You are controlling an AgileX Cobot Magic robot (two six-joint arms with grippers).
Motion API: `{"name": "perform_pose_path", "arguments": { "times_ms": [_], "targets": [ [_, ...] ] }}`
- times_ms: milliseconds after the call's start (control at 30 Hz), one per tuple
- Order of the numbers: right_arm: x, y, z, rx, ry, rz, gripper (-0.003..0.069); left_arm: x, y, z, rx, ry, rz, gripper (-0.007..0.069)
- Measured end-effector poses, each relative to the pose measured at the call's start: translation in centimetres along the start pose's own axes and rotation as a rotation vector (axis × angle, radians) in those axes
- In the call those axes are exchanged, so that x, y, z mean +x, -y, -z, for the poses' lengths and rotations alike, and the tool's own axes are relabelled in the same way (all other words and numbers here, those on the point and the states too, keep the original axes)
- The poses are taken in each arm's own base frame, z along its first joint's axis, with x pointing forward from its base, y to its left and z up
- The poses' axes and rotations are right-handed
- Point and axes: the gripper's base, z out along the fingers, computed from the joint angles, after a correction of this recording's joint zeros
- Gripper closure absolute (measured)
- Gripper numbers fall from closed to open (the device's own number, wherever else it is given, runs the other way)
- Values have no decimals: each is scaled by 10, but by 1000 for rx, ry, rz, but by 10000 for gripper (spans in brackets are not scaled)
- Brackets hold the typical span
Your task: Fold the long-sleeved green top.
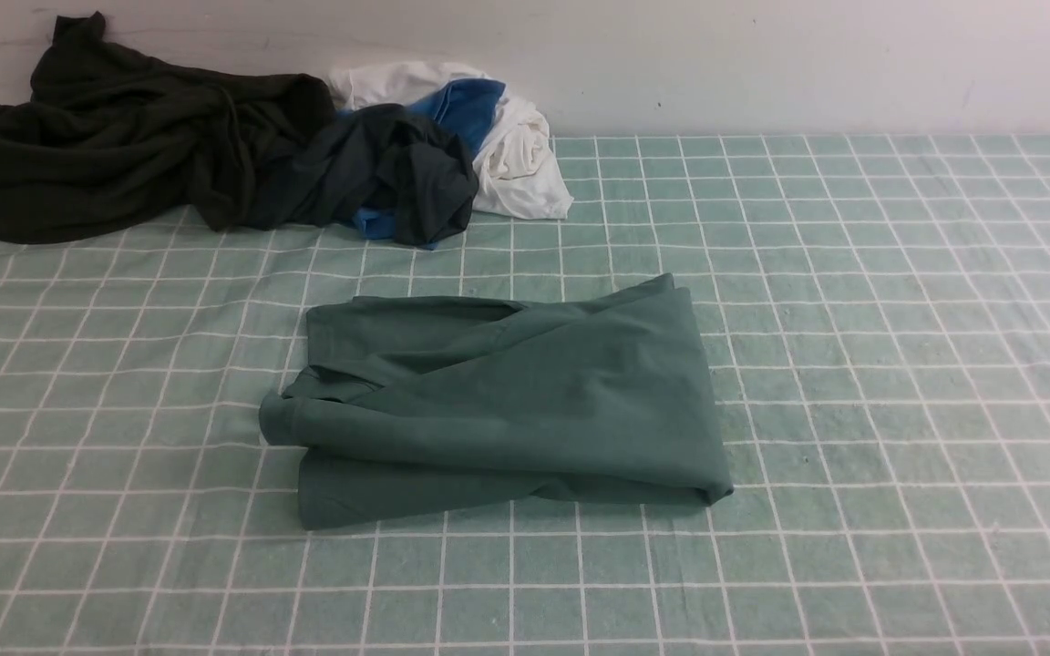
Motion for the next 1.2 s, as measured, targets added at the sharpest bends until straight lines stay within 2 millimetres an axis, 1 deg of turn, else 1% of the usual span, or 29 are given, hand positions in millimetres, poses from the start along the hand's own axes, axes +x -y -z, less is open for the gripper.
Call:
{"name": "perform_pose_path", "arguments": {
  "times_ms": [200,300,367,400,467,500,533,567,667,733,833,1200],
  "targets": [
    [0,0,0,0,0,1,671,1,0,-3,-5,13,-8,628],
    [0,0,0,0,0,1,671,2,3,-10,6,53,-1,628],
    [0,0,0,0,0,-3,671,7,8,-22,3,111,18,628],
    [0,0,0,0,0,-4,671,14,10,-31,0,133,41,628],
    [0,0,0,0,0,-7,671,25,14,-43,-10,176,88,628],
    [0,0,0,0,0,-7,671,27,14,-44,-15,177,87,628],
    [0,0,0,0,0,-10,671,41,16,-55,-37,207,126,628],
    [0,0,0,0,0,-10,671,45,16,-58,-51,220,133,628],
    [0,0,0,0,0,-11,671,68,17,-70,-81,191,141,628],
    [0,0,0,0,-1,-11,671,74,18,-73,-84,165,145,628],
    [0,0,0,0,-1,-13,671,76,18,-73,-78,137,158,628],
    [0,0,0,0,-1,-13,671,77,18,-73,-77,128,158,628]
  ]
}}
